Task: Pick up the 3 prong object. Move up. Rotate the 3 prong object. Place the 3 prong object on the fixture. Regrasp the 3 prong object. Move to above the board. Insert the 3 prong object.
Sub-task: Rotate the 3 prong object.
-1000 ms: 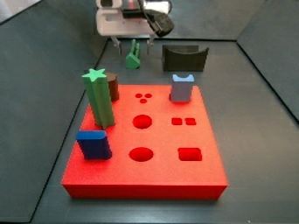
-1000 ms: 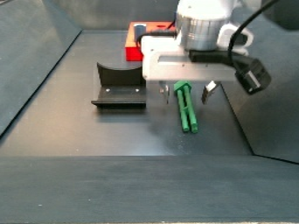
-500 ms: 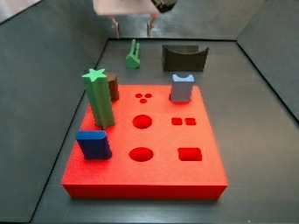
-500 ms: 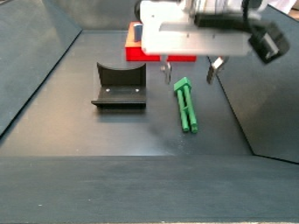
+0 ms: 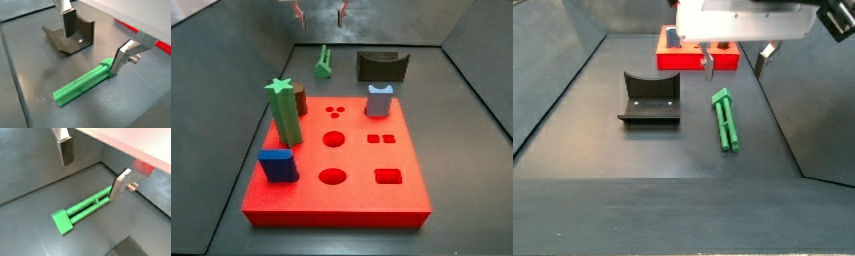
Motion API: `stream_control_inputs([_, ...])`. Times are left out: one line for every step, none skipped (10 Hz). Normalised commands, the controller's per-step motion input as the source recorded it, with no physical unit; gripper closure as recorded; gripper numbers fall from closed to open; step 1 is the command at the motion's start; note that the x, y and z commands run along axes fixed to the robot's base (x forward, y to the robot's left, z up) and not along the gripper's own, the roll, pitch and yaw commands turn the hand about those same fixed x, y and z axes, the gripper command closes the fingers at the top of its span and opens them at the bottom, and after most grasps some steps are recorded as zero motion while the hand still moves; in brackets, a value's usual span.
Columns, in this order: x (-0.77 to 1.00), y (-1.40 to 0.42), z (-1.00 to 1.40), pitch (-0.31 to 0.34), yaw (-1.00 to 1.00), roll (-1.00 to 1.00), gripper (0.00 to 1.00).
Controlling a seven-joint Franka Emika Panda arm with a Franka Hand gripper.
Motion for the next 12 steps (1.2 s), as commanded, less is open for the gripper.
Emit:
stream_control_inputs([0.05,0.00,-0.16,-0.002,1.00,0.00,0.00])
stream_control_inputs([0.04,0.00,-0.08,-0.002,1.00,0.00,0.00])
stream_control_inputs([0.03,0.00,-0.05,-0.002,1.00,0.00,0.00])
stream_control_inputs([0.03,0.00,-0.05,-0.002,1.00,0.00,0.00])
stream_control_inputs([0.03,0.00,-0.05,-0.002,1.00,0.00,0.00])
stream_control_inputs([0.03,0.00,-0.04,-0.002,1.00,0.00,0.00])
stream_control_inputs([0.04,0.00,-0.04,-0.003,1.00,0.00,0.00])
stream_control_inputs([0.04,0.00,-0.04,-0.003,1.00,0.00,0.00])
stream_control_inputs([0.04,0.00,-0.04,-0.003,1.00,0.00,0.00])
stream_control_inputs([0.04,0.00,-0.03,-0.003,1.00,0.00,0.00])
stream_control_inputs([0.04,0.00,-0.03,-0.003,1.00,0.00,0.00])
stream_control_inputs([0.04,0.00,-0.03,-0.004,1.00,0.00,0.00])
